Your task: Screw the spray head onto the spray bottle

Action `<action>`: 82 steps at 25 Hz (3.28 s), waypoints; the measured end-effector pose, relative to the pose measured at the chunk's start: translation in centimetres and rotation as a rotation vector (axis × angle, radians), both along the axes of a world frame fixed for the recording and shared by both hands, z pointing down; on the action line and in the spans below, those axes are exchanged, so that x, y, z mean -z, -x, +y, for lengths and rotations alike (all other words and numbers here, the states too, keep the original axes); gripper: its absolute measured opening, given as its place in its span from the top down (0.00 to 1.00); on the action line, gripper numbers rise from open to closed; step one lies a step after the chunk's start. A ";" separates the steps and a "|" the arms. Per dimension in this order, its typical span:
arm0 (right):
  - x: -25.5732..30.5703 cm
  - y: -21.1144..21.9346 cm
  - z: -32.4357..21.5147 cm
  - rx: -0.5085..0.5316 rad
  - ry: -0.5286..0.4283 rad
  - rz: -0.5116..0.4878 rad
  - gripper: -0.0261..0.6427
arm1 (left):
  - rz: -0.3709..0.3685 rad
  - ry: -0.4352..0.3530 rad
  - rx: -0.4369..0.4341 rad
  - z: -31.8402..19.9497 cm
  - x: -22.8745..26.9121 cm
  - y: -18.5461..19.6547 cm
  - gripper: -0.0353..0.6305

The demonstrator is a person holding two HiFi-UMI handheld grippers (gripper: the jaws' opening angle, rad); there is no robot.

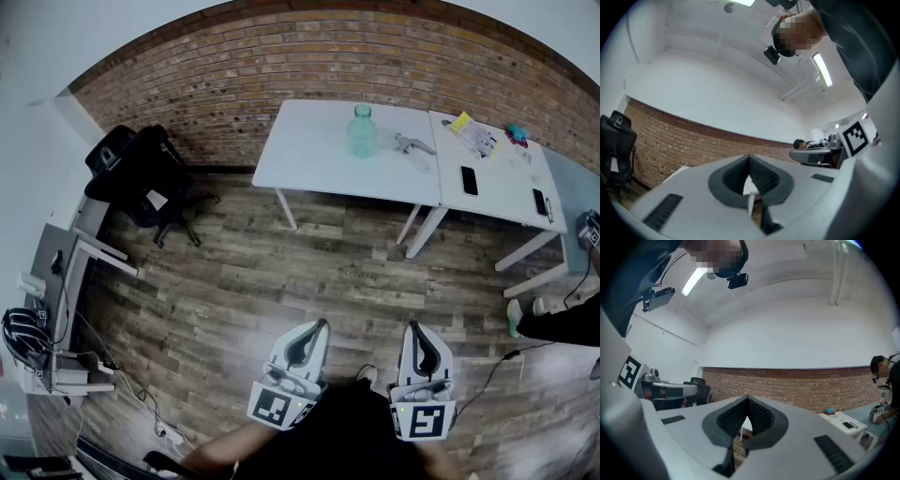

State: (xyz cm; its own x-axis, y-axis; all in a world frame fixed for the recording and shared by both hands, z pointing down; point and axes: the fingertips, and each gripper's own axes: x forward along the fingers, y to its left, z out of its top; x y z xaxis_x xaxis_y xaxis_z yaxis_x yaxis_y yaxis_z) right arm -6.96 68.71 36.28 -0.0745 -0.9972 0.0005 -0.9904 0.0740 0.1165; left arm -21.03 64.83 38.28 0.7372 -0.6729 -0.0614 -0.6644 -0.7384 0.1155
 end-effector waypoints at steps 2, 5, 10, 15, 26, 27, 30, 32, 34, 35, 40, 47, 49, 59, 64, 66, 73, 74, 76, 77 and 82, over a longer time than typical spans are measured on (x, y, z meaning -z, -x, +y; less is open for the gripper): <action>-0.1 0.0 0.0 0.008 0.000 -0.011 0.95 | 0.007 0.001 0.005 -0.1 0.0 -0.1 0.94; -0.3 -0.1 0.3 0.015 -0.007 -0.049 0.95 | 0.007 0.007 0.013 0.0 -0.3 -0.2 0.94; -0.5 -1.0 0.5 0.036 -0.006 -0.087 0.95 | 0.012 -0.035 0.050 0.1 -0.5 -0.3 0.94; -0.7 -2.6 1.5 0.035 -0.016 -0.091 0.95 | 0.001 -0.010 0.074 0.8 -1.1 -1.1 0.94; -5.6 -9.2 2.5 0.012 0.152 -0.111 0.95 | -0.032 -0.007 0.171 1.4 -1.5 -4.2 0.94; -6.4 -9.4 2.4 0.027 0.176 -0.113 0.95 | -0.038 -0.008 0.178 1.7 -1.6 -4.4 0.94; -7.6 -10.2 2.8 0.056 0.198 -0.125 0.95 | -0.059 -0.009 0.186 2.5 -2.1 -5.3 0.94; -7.8 -10.2 3.1 0.077 0.197 -0.132 0.95 | -0.061 -0.006 0.194 3.0 -2.0 -5.7 0.94; -8.0 -9.9 3.6 0.091 0.199 -0.141 0.95 | -0.073 -0.005 0.199 3.3 -1.9 -5.8 0.94; -8.0 -9.8 3.7 0.089 0.200 -0.140 0.95 | -0.079 -0.004 0.201 3.3 -1.8 -5.8 0.94; -7.9 -11.2 3.9 0.044 0.197 -0.129 0.95 | -0.069 -0.021 0.144 3.5 -1.3 -7.7 0.94; -8.1 -13.3 3.6 -0.025 0.183 -0.141 0.95 | -0.093 -0.011 0.072 3.6 -2.0 -9.7 0.94; -7.9 -13.6 3.3 -0.031 0.174 -0.147 0.95 | -0.091 -0.018 0.052 3.2 -2.2 -10.3 0.94; -5.6 -11.5 -0.4 -0.033 0.113 -0.084 0.95 | -0.031 -0.015 0.050 -2.7 -2.2 -8.9 0.94; -4.5 -9.0 -3.9 0.012 0.095 -0.084 0.95 | 0.000 0.026 0.070 -6.4 -3.1 -7.3 0.94; -4.0 -8.2 -5.4 0.012 0.086 -0.081 0.95 | 0.008 0.031 0.068 -7.9 -3.4 -6.9 0.94; -3.7 -5.8 -9.6 -0.021 0.092 -0.041 0.95 | 0.026 0.024 0.009 -11.9 -3.2 -6.1 0.94; -3.8 -5.6 -10.2 -0.024 0.096 -0.040 0.95 | 0.028 0.025 0.005 -12.5 -3.3 -5.9 0.94; -3.9 -5.0 -11.4 -0.029 0.102 -0.038 0.95 | 0.033 0.033 0.009 -13.9 -3.4 -5.2 0.94; -3.9 -4.7 -11.9 -0.031 0.103 -0.034 0.95 | 0.037 0.040 0.015 -14.6 -3.5 -4.6 0.94; -4.7 -2.5 -14.6 -0.023 0.140 -0.036 0.95 | 0.087 0.112 0.048 -17.9 -4.3 -1.8 0.94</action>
